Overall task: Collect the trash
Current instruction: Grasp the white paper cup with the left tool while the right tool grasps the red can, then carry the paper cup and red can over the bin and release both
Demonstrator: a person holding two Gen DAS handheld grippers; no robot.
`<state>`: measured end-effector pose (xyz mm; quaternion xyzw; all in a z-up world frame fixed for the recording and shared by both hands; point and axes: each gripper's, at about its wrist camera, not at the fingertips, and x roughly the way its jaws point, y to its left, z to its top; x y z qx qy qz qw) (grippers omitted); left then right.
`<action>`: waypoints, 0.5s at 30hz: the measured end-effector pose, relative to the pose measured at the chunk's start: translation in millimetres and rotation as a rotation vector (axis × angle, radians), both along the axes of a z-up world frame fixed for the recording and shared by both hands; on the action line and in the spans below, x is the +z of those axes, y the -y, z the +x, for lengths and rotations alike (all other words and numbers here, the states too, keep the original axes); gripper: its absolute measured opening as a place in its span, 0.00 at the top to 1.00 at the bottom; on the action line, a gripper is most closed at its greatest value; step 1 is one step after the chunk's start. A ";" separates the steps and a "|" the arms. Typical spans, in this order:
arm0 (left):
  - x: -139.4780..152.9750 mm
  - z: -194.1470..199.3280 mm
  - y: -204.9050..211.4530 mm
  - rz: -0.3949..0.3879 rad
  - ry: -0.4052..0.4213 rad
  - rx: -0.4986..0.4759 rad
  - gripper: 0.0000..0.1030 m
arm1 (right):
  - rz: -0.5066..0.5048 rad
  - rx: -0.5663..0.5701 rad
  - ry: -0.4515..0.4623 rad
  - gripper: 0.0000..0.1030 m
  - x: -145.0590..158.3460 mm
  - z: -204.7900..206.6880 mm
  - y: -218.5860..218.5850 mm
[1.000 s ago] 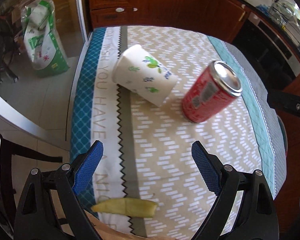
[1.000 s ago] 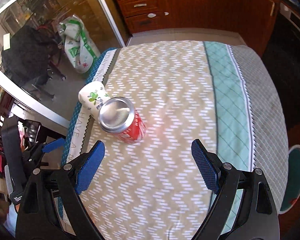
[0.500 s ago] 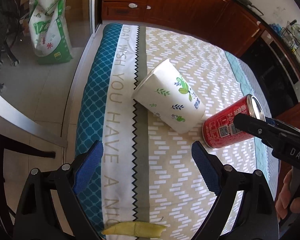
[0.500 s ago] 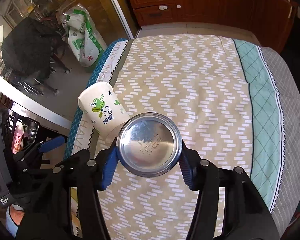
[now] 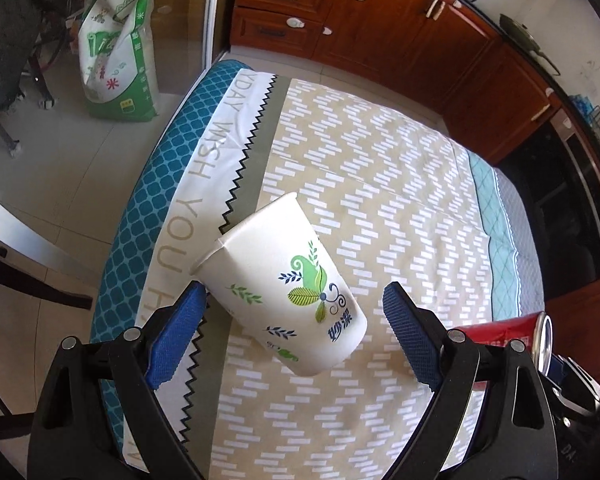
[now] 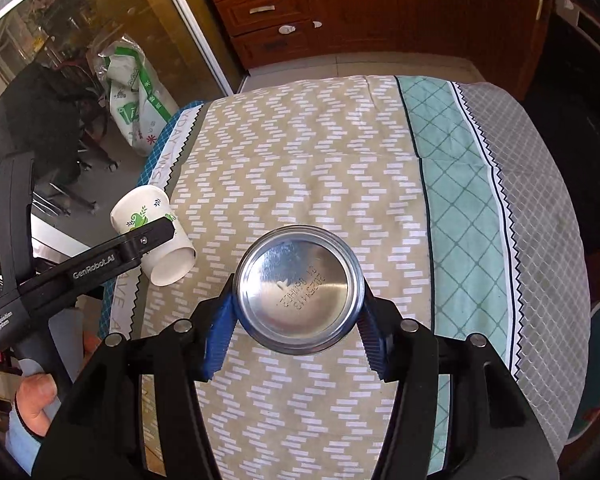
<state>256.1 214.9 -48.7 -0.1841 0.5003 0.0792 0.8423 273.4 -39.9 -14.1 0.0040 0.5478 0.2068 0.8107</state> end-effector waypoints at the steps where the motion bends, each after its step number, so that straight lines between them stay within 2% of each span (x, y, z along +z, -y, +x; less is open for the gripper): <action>1: -1.6 2.1 1.7 0.015 -0.001 0.005 0.12 | 0.000 -0.002 -0.001 0.49 -0.6 0.4 2.8; 8: -15.8 16.8 12.4 0.075 -0.010 -0.016 0.13 | 0.003 -0.028 -0.009 0.49 -6.1 -0.3 26.7; 9: -16.0 16.6 14.2 0.085 -0.002 -0.022 0.28 | 0.004 -0.033 -0.009 0.49 -6.6 -0.5 30.6; 10: -15.5 16.6 16.7 0.094 0.002 -0.034 0.36 | 0.007 -0.037 -0.008 0.49 -6.7 -0.8 34.2; 13: -7.9 11.3 24.2 0.102 0.024 -0.068 0.46 | 0.023 -0.056 -0.009 0.49 -6.2 -3.6 48.2; 15: 0.9 3.1 33.8 0.114 0.043 -0.108 0.49 | 0.039 -0.073 -0.009 0.49 -4.5 -5.9 60.4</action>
